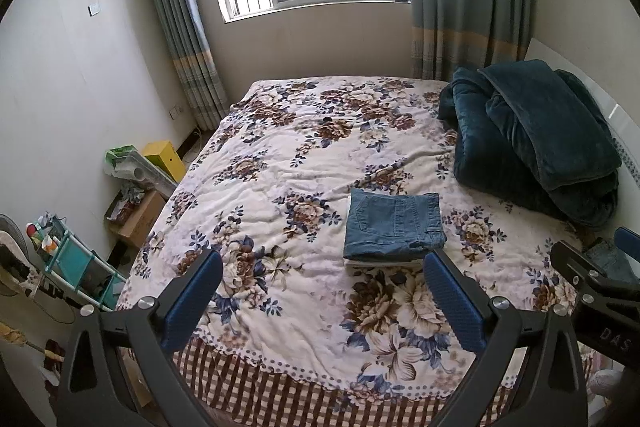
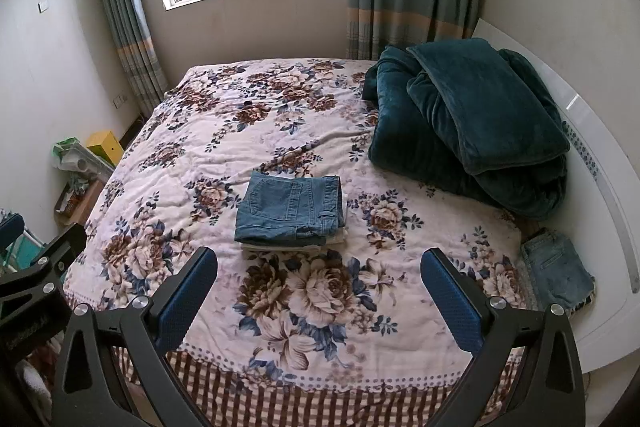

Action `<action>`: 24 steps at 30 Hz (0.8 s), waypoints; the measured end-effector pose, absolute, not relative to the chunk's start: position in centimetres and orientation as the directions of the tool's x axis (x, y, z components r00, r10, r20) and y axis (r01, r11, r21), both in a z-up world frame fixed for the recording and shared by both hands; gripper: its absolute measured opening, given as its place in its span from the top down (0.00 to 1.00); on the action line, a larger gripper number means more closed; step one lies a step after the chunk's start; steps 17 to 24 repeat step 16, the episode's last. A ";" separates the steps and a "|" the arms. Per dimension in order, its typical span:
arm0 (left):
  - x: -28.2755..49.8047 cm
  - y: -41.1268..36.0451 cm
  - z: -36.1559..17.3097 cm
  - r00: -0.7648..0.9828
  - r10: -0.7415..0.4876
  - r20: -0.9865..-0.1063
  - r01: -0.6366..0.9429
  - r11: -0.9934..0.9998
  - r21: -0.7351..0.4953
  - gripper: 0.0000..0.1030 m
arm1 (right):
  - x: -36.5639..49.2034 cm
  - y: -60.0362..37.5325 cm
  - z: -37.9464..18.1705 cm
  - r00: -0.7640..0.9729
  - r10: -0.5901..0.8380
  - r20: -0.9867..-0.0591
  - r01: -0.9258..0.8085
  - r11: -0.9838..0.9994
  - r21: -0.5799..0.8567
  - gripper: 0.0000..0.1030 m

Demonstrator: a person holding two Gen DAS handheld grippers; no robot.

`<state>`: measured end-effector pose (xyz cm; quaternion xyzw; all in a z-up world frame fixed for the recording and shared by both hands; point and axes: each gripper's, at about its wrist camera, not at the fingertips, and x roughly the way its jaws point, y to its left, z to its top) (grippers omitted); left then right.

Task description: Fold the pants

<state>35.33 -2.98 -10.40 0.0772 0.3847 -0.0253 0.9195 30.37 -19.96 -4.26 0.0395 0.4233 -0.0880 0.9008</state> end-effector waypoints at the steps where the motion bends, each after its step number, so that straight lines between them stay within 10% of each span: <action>1: 35.3 -3.0 -10.4 0.702 0.016 -0.711 0.103 0.987 0.124 0.00 | 30.4 -20.0 -4.2 0.626 -0.126 -0.769 0.192 0.981 -0.005 0.00; 24: 34.4 -2.8 -10.9 0.694 0.005 -0.720 0.100 0.990 0.104 0.00 | 30.4 -19.7 -4.3 0.617 -0.123 -0.777 0.199 0.980 0.003 0.00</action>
